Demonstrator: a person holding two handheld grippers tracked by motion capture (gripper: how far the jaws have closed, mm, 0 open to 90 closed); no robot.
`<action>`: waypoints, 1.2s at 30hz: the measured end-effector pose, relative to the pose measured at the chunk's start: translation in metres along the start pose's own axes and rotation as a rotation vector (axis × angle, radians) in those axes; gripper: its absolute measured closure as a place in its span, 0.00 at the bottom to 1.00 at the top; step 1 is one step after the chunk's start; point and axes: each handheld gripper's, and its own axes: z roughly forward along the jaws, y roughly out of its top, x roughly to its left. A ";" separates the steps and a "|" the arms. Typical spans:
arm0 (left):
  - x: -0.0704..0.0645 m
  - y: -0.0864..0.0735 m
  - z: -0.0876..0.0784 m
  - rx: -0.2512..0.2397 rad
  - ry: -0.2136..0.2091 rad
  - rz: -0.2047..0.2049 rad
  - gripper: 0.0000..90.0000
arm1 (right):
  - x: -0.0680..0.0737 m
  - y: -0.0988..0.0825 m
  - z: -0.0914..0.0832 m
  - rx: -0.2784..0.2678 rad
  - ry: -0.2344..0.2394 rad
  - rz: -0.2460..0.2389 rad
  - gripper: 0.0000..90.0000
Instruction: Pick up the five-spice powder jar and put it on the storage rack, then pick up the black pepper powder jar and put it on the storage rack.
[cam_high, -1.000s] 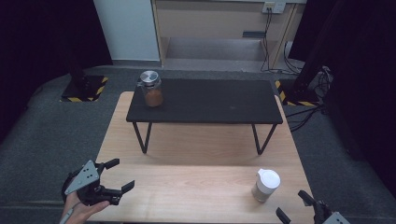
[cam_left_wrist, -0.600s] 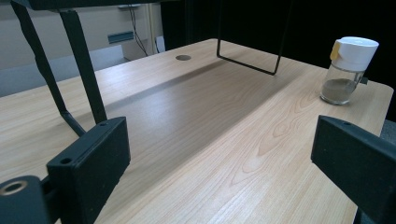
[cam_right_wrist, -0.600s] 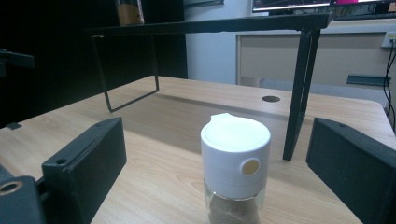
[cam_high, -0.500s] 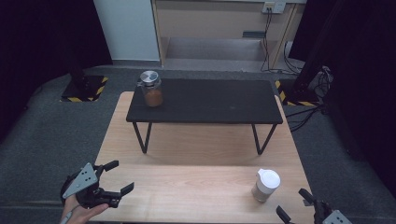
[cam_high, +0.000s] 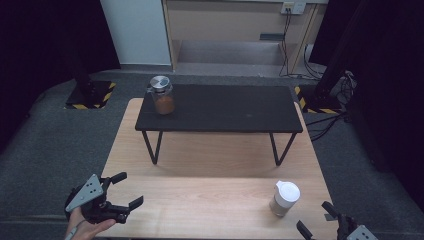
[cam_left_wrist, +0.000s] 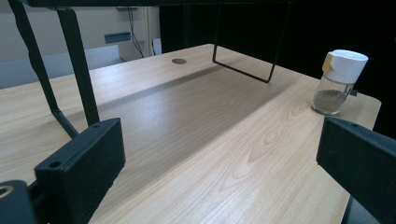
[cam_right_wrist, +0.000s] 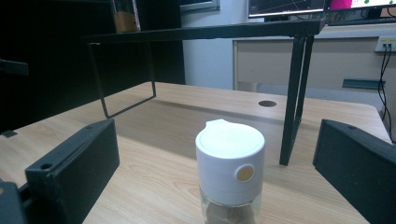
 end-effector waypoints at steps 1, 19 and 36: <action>0.000 0.000 0.000 0.000 -0.001 0.001 0.00 | 0.000 0.000 0.000 -0.001 0.000 0.000 0.01; 0.004 -0.005 -0.004 -0.045 -0.001 -0.041 0.00 | -0.001 0.000 -0.001 -0.010 0.007 0.004 0.01; 0.003 -0.006 -0.003 -0.048 -0.010 -0.039 0.00 | -0.019 0.051 -0.013 0.022 0.069 -0.012 0.01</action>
